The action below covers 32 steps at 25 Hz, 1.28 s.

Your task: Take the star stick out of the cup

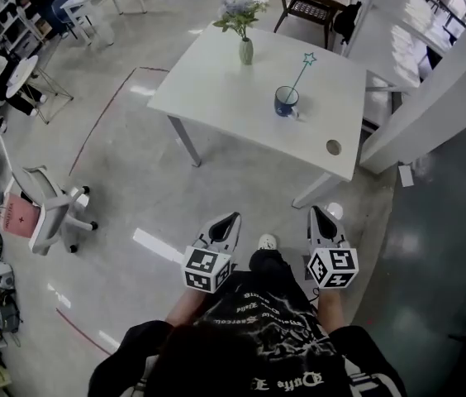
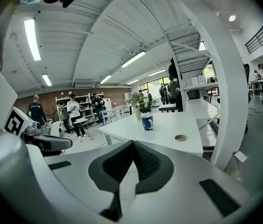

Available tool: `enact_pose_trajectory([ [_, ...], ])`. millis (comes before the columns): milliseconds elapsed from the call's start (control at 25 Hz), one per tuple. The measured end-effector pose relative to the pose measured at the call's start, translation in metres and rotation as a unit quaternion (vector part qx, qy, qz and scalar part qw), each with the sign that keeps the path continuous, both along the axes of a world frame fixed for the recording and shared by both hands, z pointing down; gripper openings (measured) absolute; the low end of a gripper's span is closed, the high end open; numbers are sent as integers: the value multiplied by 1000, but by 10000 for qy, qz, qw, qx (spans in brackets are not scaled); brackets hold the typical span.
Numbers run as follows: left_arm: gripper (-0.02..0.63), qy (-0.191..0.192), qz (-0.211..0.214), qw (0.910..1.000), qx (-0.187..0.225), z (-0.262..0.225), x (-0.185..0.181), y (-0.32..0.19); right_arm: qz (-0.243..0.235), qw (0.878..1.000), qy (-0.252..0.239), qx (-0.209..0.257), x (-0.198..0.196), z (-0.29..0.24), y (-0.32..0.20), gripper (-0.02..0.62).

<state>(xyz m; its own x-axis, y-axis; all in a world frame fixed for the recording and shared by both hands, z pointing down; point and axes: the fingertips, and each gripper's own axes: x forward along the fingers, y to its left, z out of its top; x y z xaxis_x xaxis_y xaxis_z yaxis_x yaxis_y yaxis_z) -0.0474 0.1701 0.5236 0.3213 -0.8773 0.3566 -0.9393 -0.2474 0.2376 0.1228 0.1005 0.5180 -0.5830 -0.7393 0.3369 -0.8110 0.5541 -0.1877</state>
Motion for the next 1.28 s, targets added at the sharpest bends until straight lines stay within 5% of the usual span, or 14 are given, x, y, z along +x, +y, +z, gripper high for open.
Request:
enact_pose_trajectory([
  [360,20,-60,-164,9998,-2,4,45,-104,-408,9984,-392,19,27,-2,-107,8],
  [720,20,-26,-98,9999,-84,11,77,-162,-766,9965,-338,-7,34,0,-160,8],
  [1280,20,-91,55,9999,65,12,29,-278,-559,9977,-315,-213,-5,11,-254,9],
])
